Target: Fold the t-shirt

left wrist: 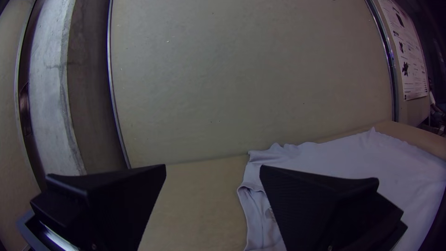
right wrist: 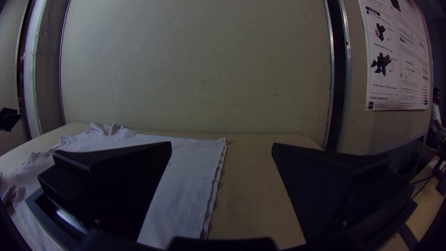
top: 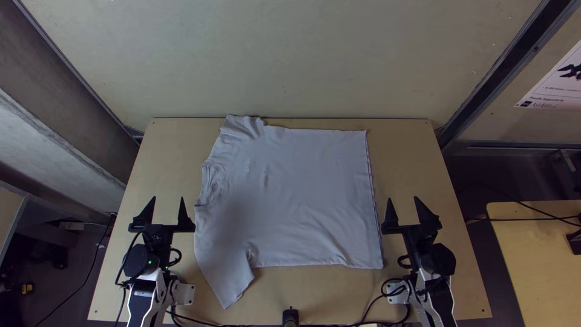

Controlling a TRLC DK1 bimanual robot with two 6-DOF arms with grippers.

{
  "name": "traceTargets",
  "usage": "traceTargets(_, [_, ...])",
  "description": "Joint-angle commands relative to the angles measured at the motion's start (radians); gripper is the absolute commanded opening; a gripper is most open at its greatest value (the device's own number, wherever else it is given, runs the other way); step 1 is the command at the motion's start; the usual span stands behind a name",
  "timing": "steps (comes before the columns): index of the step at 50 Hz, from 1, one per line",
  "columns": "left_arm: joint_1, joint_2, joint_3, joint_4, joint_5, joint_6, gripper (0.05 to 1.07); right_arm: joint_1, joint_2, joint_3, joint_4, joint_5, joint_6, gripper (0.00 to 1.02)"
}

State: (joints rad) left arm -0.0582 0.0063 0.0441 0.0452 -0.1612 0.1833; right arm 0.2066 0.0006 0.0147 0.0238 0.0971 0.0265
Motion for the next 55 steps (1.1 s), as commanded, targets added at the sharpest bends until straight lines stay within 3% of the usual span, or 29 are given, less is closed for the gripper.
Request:
traceTargets(1, [-0.006, -0.008, -0.046, -0.01, 0.006, -0.011, 1.02, -0.007, -0.004, -0.009, -0.019, 0.0, 0.012, 0.99])
traceTargets(55, [0.0, -0.008, -0.046, -0.013, 0.012, -0.051, 1.02, 0.004, -0.004, -0.009, -0.019, -0.002, 0.015, 0.99])
